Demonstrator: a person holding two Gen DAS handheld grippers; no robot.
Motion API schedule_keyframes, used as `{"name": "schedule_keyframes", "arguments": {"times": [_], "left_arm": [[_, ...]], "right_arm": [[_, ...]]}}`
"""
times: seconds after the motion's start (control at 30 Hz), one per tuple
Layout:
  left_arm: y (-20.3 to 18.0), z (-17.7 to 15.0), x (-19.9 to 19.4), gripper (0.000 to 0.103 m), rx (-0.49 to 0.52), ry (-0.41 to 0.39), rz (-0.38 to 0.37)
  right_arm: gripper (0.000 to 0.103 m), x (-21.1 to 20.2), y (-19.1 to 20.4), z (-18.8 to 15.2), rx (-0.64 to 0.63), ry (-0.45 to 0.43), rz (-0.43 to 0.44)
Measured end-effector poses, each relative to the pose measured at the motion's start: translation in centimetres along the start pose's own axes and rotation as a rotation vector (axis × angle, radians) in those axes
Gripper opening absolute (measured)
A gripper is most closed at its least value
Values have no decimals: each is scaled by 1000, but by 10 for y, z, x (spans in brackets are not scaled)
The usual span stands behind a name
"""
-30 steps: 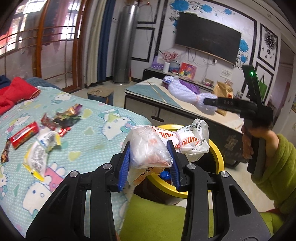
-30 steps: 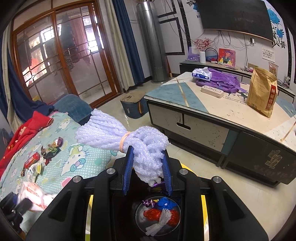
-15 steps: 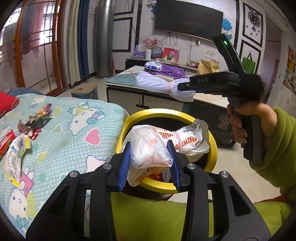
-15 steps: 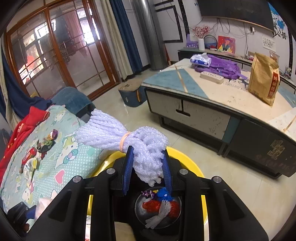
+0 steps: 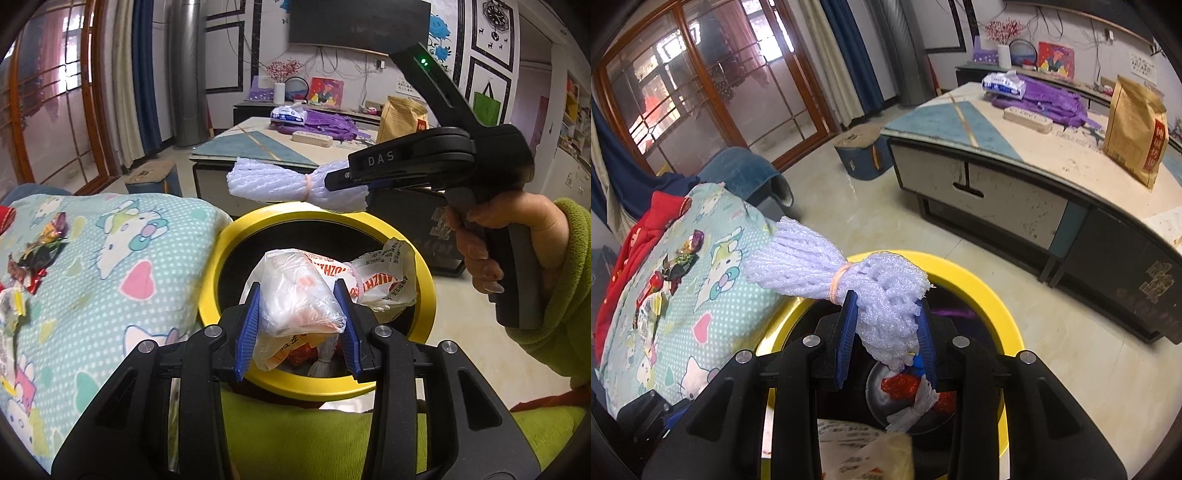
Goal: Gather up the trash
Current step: 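Open both tools to drop the white bag and lavender net into the bin, then move both open tools back over the candy wrappers on the bed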
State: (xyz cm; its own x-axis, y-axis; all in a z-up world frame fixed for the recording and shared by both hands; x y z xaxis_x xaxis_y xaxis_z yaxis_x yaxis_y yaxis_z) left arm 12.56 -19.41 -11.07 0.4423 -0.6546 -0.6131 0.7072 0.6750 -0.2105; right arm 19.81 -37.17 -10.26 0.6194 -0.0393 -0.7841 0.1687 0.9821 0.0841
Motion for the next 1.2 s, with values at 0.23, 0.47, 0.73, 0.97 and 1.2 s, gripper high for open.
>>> {"name": "schedule_keyframes", "arguments": {"times": [0.23,0.47,0.73,0.97,1.2], "left_arm": [[8,2,14,32,-39,20,-23],[11,2,23,35,-65,33,-41],[10,4,14,61,-77,1,-43],[15,5,-5,91,-112,-61,-19],[20,8,-26,92,-141,-117,21]], "right_arm": [[32,11,-4,-2,7,47,11],[38,13,-9,-2,26,62,7],[59,13,-13,-1,49,58,2],[67,6,-11,0,47,23,-18],[72,-8,5,3,17,-48,-8]]}}
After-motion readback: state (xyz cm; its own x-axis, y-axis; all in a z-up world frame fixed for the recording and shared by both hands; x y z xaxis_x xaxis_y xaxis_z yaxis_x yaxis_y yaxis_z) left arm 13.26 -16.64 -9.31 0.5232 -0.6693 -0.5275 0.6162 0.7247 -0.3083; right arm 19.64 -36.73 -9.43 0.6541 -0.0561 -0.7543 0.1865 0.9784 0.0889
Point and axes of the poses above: each gripper's, at about its wrist camera, not at the fingertips, and x roughly the way its jaws point, y to its left, z to its top, the point moved 2 cm from there along x, roughly the way its jaws point, and after that the axes turned 14 degrees about -z, right-handed, at the moved point
